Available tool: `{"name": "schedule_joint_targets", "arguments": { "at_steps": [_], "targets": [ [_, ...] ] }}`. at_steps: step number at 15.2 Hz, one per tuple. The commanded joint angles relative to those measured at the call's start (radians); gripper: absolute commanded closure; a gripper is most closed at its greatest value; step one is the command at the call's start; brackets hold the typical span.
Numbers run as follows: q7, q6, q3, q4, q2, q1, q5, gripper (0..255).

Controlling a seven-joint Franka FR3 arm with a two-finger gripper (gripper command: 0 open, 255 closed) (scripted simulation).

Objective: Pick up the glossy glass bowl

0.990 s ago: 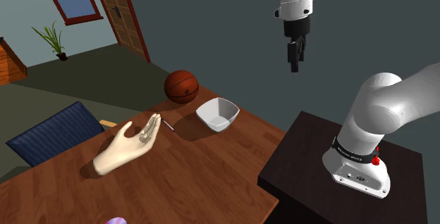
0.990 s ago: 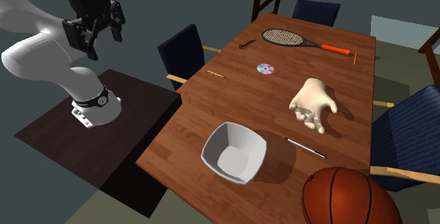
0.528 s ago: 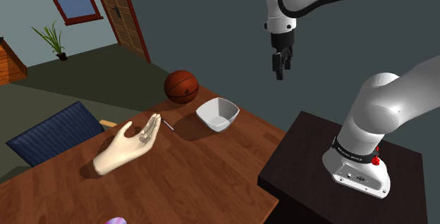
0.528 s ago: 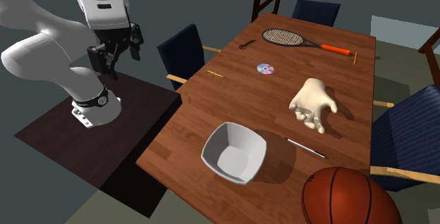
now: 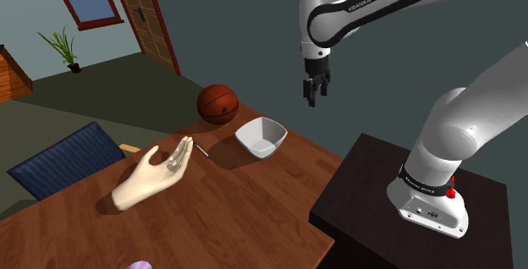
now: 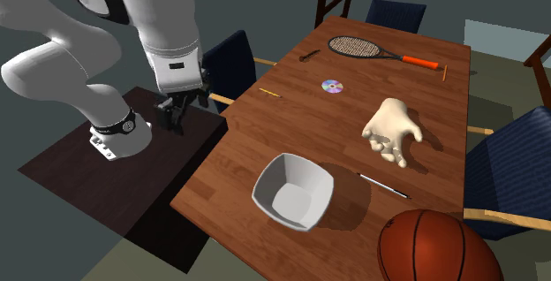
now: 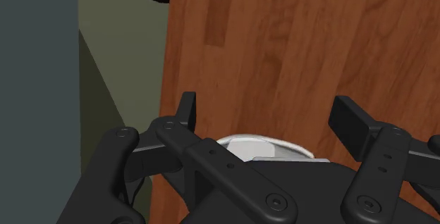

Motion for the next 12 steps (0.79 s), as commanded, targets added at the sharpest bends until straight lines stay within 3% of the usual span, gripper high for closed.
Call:
{"name": "schedule_joint_targets", "arguments": {
  "at_steps": [1,12],
  "targets": [
    [0.012,0.078,-0.001,0.014,0.081,-0.008,0.002,0],
    [0.064,0.362,-0.017,0.198,0.500,-0.034,0.021,0]
  ]
}}
